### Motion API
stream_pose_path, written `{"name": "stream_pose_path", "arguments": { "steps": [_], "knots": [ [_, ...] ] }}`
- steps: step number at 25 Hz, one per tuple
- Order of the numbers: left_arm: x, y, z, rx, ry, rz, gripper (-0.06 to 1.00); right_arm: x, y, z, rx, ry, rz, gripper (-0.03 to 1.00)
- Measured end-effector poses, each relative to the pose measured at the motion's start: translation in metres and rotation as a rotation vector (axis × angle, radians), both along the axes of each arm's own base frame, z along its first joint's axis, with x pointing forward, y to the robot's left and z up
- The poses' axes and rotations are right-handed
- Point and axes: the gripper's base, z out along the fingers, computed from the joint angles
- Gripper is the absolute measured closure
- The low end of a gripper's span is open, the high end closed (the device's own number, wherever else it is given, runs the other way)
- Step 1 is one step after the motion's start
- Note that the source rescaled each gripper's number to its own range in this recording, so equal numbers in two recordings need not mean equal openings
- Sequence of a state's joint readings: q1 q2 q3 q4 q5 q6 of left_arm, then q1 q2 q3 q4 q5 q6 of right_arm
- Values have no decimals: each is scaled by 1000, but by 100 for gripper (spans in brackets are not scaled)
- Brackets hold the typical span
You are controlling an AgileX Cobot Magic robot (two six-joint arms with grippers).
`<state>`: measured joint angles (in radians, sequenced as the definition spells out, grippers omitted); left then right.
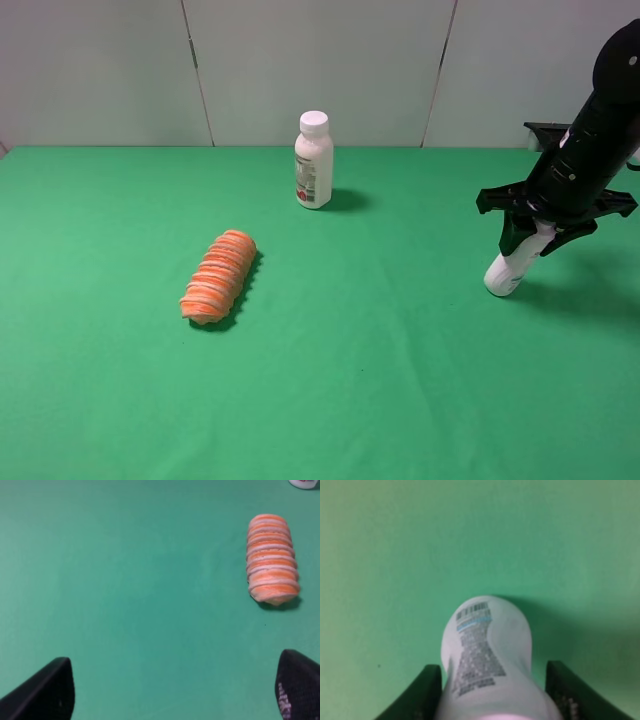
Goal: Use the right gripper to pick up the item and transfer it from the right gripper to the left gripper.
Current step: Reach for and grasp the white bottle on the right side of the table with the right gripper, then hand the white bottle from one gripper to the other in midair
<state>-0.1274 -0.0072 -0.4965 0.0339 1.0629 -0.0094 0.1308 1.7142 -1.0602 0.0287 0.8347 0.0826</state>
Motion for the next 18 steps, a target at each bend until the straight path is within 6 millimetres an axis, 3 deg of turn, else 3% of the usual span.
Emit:
{"name": "stream_pose_path", "arguments": {
  "steps": [13, 18],
  "knots": [
    [0, 0, 0, 0, 0, 0, 23, 0, 0, 0, 1, 0, 0, 94],
    [0, 0, 0, 0, 0, 0, 23, -2, 7, 15, 60, -18, 21, 94]
  ]
}}
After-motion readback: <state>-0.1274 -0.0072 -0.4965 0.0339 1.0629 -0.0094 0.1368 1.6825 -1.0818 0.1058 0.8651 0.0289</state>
